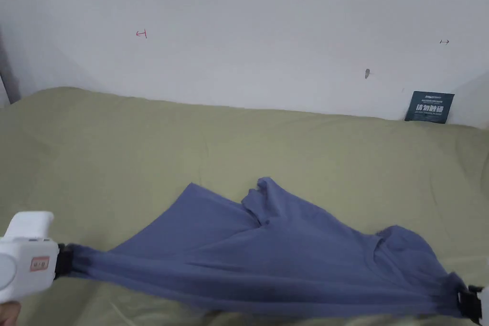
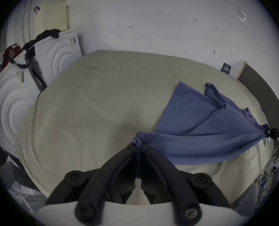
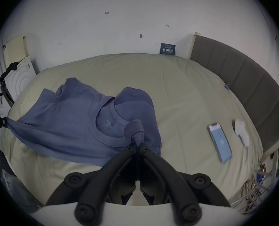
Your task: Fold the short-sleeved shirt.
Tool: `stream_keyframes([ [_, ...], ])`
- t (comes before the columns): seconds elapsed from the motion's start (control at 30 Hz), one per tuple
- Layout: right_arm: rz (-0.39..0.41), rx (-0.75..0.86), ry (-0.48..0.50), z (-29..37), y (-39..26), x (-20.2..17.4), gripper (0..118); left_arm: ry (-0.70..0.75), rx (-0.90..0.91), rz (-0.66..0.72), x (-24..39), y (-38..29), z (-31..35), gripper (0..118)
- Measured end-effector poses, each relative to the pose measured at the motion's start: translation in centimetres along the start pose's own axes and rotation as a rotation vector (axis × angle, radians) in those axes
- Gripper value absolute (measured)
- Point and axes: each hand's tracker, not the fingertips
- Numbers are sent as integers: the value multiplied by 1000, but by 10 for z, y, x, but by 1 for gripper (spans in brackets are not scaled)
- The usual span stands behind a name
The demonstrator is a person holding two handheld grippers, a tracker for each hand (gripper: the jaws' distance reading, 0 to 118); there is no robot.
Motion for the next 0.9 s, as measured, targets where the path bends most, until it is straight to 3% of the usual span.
stream_keyframes([
  [0.17, -63, -45, 28, 20, -67, 15, 4, -22, -48, 31, -4, -59, 26, 2],
  [0.37, -146, -77, 33, 12, -84, 24, 11, -42, -58, 54, 1, -73, 26, 4],
  [0.4, -144, -74, 24, 13, -83, 22, 33, -40, -48, 46, 2, -72, 28, 10],
  [0.43, -130, -73, 14, 14, -80, 20, 75, -8, -20, 27, 6, -69, 33, 31],
  [0.47, -117, -72, 7, 20, -76, 18, 116, 51, 21, 16, 11, -67, 43, 82],
  [0.5, -105, 19, 25, 33, -75, 17, 117, 58, 59, 3, 15, -62, 53, 109],
  [0.53, -85, 100, 8, 44, -67, 13, 114, 24, 144, -18, 24, -55, 69, 114],
  [0.6, -34, 186, -37, 77, -61, -7, 114, 44, 226, -56, 44, -42, 94, 113],
  [0.73, -8, 398, -30, 132, -33, -56, 114, 11, 440, -42, 95, -24, 144, 112],
  [0.8, 19, 486, -5, 156, -32, -82, 114, -29, 519, -53, 119, -23, 164, 103],
  [0.83, 22, 517, -2, 162, -33, -94, 110, -27, 546, -66, 132, -24, 172, 90],
  [0.87, 16, 555, 5, 171, -36, -104, 93, -23, 572, -85, 135, -28, 167, 60],
  [0.9, 17, 574, 32, 178, -39, -112, 66, -23, 590, -109, 141, -31, 169, 25],
])
